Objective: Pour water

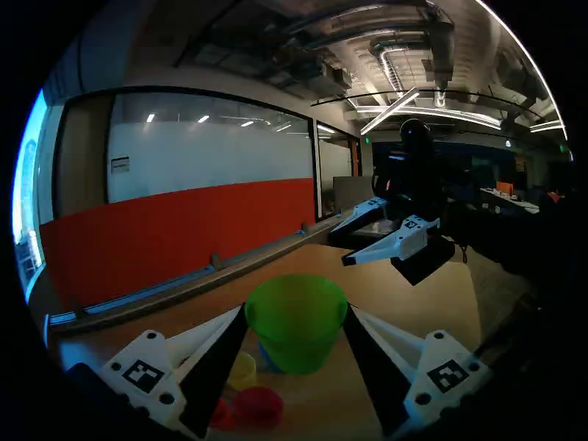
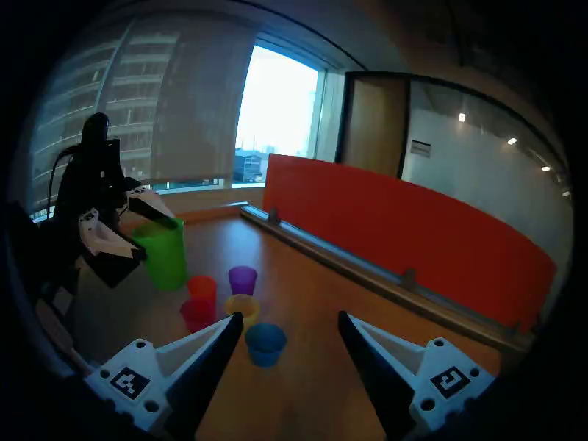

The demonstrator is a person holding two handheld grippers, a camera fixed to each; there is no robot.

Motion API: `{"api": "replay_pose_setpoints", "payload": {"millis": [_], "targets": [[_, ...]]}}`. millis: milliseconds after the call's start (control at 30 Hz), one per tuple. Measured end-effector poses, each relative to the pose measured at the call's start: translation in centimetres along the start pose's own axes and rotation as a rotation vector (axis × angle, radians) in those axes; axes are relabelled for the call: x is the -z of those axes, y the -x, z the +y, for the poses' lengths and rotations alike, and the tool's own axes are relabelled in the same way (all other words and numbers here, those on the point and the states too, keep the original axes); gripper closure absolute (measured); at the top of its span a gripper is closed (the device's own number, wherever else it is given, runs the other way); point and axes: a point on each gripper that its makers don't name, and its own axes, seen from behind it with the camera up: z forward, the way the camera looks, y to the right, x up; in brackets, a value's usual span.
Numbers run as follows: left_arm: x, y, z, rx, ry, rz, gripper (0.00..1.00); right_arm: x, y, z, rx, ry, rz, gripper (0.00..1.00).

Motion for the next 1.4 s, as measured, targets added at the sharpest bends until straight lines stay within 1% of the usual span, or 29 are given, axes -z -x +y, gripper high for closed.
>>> {"api": "replay_pose_setpoints", "payload": {"millis": [100, 267, 600, 867, 1100, 1400], "targets": [[0.3, -0.4, -0.1, -0.009, -0.006, 0.013, 0.11, -0.5, 0.4, 0.0, -0.003, -0.003, -0.006, 0.0], [0.5, -1.0, 0.0, -0.015, -0.003, 0.034, 0.11, -1.4, 0.9, -0.1, -0.011, -0.011, -0.01, 0.0], [0.6, -1.7, -0.7, 0.006, -0.021, 0.063, 0.11, -2.7, 1.9, -0.3, -0.021, -0.029, -0.017, 0.0], [1.0, -1.7, -1.1, 0.012, -0.036, 0.065, 0.11, -4.4, 3.1, -0.6, -0.028, -0.049, -0.034, 0.0], [1.5, -1.6, -1.3, 0.005, -0.049, 0.06, 0.11, -6.3, 5.1, -1.0, -0.015, -0.062, -0.063, 0.0], [1.8, -0.9, -1.6, 0.002, -0.058, 0.049, 0.11, -8.7, 7.4, -2.2, -0.007, -0.091, -0.099, 0.0]]}}
